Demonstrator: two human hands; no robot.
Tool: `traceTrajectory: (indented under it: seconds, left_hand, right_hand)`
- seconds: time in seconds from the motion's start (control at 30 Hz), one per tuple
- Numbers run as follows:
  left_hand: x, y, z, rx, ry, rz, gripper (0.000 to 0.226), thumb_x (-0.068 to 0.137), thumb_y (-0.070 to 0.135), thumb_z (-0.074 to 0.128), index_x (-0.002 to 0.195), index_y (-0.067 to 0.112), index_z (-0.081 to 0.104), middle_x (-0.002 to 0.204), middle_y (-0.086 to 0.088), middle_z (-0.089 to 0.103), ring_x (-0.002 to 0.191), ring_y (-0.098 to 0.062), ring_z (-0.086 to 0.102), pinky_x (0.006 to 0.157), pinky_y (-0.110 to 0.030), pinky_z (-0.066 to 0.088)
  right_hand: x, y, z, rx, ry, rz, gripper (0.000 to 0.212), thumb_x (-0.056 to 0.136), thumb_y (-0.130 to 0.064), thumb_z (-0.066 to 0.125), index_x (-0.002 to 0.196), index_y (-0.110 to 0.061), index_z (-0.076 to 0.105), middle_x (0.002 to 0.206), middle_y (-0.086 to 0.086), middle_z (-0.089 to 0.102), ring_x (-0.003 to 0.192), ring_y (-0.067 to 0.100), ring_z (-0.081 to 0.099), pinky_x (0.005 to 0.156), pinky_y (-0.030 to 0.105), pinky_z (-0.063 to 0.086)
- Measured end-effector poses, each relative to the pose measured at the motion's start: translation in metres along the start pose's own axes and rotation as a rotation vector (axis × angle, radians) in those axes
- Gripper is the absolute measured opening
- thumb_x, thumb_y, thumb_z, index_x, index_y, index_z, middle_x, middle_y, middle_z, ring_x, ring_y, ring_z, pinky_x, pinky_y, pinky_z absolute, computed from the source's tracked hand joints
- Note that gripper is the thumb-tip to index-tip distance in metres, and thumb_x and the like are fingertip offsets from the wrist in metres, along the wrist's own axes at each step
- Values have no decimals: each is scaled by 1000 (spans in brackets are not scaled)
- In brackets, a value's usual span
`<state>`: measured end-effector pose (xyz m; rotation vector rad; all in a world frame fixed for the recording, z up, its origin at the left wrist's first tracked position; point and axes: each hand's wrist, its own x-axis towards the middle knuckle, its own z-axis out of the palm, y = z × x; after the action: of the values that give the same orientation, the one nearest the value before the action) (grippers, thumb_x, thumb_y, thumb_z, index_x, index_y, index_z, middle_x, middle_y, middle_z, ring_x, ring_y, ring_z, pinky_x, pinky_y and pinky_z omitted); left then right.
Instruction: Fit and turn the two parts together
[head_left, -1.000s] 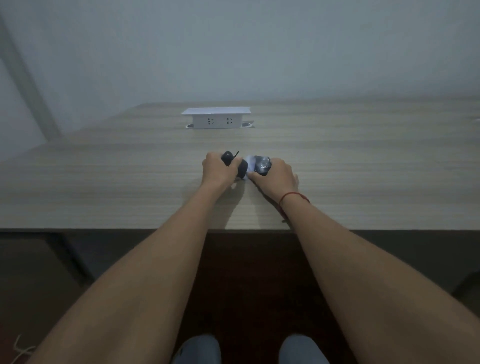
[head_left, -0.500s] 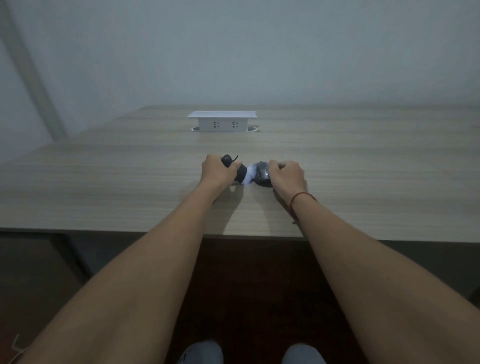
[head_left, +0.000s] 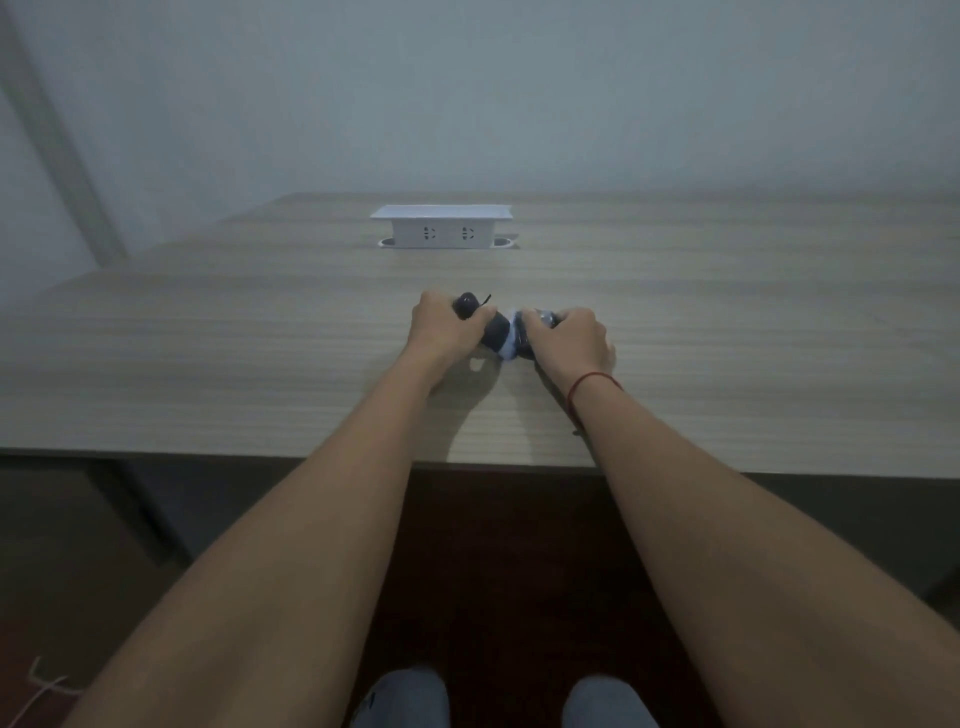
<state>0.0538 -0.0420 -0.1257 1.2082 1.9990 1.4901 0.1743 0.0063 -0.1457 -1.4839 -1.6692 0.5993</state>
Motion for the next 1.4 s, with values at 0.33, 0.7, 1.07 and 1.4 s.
traceTrajectory:
  seconds: [0.33,0.7,1.07,1.4]
  left_hand:
    - [-1,4,13,33,161,-108,39,84,33,69,107,2,67,110,-14,68,97,-28,67,84,-33,55]
    - [-5,2,8,40,142,-21,35,84,30,69,98,-1,69,101,-14,71,93,-28,68,79,-31,54]
    - [-7,16,11,-9,211,77,28,86,28,67,90,1,71,85,-6,66,77,-18,63,68,-23,48]
    - [-5,-1,6,-16,190,5,35,82,32,69,93,-1,71,94,-15,72,85,-26,68,69,-27,51]
  right_hand:
    - [-6,1,-3,-31,32,-11,48,86,-56,51,88,-11,69,77,3,58,75,24,51,93,38,45]
    - [-10,-2,-2,-5,6,7,47,87,-57,51,86,-12,67,81,4,63,81,25,57,96,40,42]
    - [-13,-5,-7,-61,24,-3,40,92,-46,47,92,-12,68,83,6,60,83,26,52,103,41,37]
    - [-12,-4,-4,-39,47,-6,41,92,-45,45,90,-13,69,90,7,68,86,27,56,105,41,34]
